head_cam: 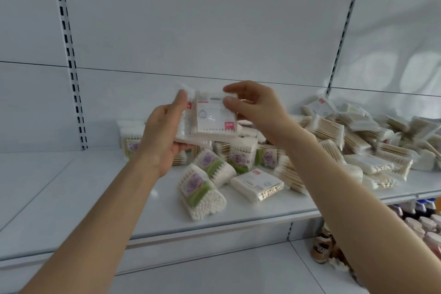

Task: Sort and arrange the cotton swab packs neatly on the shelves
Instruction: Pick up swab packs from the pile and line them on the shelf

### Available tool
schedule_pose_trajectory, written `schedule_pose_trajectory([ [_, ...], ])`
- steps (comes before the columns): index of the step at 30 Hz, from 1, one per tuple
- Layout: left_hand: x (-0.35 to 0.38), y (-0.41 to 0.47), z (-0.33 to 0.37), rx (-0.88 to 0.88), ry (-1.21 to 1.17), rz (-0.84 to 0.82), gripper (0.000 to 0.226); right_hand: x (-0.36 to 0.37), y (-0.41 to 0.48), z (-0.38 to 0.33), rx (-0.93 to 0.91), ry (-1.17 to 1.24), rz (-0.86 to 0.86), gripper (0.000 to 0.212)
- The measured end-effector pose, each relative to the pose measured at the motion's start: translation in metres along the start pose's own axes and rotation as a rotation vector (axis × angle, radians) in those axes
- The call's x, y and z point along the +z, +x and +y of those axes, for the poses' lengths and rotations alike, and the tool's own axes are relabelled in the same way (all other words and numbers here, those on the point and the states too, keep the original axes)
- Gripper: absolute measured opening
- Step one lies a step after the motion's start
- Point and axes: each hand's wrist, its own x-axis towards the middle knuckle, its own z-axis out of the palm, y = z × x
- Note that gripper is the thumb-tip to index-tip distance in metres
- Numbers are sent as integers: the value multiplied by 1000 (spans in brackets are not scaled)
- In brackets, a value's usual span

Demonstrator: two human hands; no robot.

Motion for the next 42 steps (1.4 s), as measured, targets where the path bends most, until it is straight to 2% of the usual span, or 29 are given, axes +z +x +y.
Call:
schedule_pose_trajectory([
  [2,-4,-1,0,72,72,32,50,16,9,1,-12,26,-23,15],
  [4,-15,1,1,144,137,129,46,22,21,9,25,-10,-20,20],
  [5,-21,2,2,166,156,165,44,22,28,15,55,-99,6,24],
  [7,-35,4,3,201,204,201,44,17,41,33,133,-439,68,33],
  [10,-51,5,2,219,234,213,43,13,50,58,325,-949,-71,43],
  [13,-58,6,1,212,255,223,43,15,55,66,391,-1096,-136,49],
  [15,-60,7,0,216,255,230,43,13,58,65,375,-1049,-133,55],
  [17,-59,7,-2,220,252,234,43,11,57,64,350,-903,-55,60],
  [21,-58,4,-4,228,229,253,42,8,47,48,131,-465,250,37],
  [23,-58,0,-5,232,189,270,41,8,39,32,113,-124,275,31],
  [25,-57,-7,-6,241,160,287,37,12,27,17,127,155,182,25],
  [27,-60,-18,-6,253,141,311,30,19,15,5,142,261,6,17],
  [30,-77,-41,1,272,100,383,28,36,1,-5,159,287,-226,16],
  [36,-126,-97,19,315,187,535,49,108,-17,-18,75,211,-522,24],
  [42,-190,-158,45,335,267,656,55,203,-29,-57,-67,180,-638,36],
])
